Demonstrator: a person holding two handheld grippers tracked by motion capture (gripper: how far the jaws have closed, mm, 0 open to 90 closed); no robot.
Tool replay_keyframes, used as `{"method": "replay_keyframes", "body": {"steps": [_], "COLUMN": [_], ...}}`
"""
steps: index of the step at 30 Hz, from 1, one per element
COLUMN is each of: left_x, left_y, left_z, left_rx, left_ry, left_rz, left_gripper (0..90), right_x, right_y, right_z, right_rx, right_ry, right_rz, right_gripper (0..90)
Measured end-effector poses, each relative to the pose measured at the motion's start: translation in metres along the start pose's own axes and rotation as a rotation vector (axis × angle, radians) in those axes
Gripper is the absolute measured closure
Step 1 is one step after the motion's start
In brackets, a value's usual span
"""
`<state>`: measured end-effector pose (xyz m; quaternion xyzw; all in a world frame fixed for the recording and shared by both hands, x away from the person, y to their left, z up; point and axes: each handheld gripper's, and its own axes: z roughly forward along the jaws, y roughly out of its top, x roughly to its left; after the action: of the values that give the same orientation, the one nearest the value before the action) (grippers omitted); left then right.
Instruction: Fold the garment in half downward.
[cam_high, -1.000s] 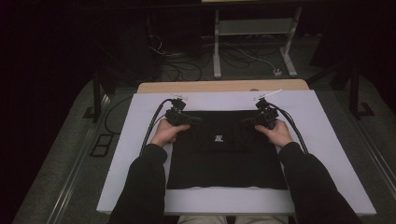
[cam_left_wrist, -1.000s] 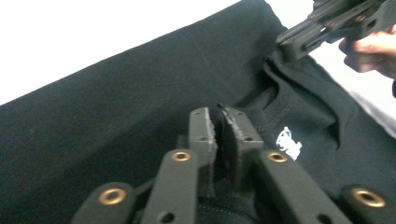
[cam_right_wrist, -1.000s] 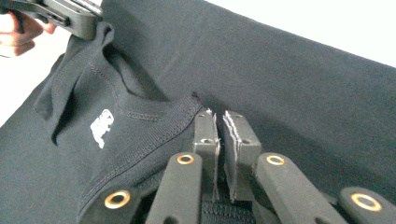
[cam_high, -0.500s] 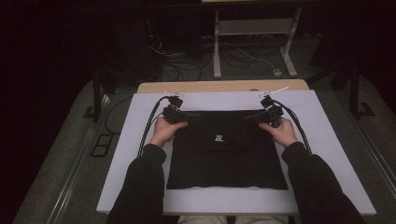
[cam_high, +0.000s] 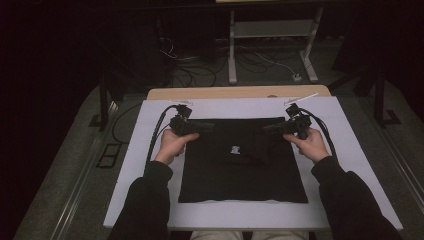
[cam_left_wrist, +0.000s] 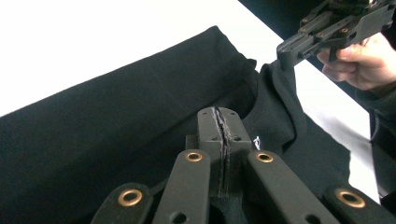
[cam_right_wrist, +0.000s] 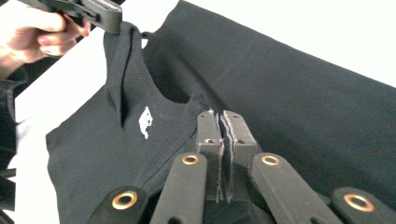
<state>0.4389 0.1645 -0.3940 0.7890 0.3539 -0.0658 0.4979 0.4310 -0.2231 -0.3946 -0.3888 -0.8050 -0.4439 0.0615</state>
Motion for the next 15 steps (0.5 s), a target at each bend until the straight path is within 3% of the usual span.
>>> {"method": "replay_keyframes", "body": {"steps": [15], "left_x": [-0.017], "left_y": [-0.021], "left_z": [-0.017], "left_rx": [-0.026], "left_ry": [0.003], "left_rz": [0.006], "left_gripper": [88.0], "right_x": [0.018], "right_y": [-0.012], "right_z": [-0.010], "right_rx": [-0.007], "right_ry": [0.028], "right_rz": [-0.029], "right_gripper": [85.6]}}
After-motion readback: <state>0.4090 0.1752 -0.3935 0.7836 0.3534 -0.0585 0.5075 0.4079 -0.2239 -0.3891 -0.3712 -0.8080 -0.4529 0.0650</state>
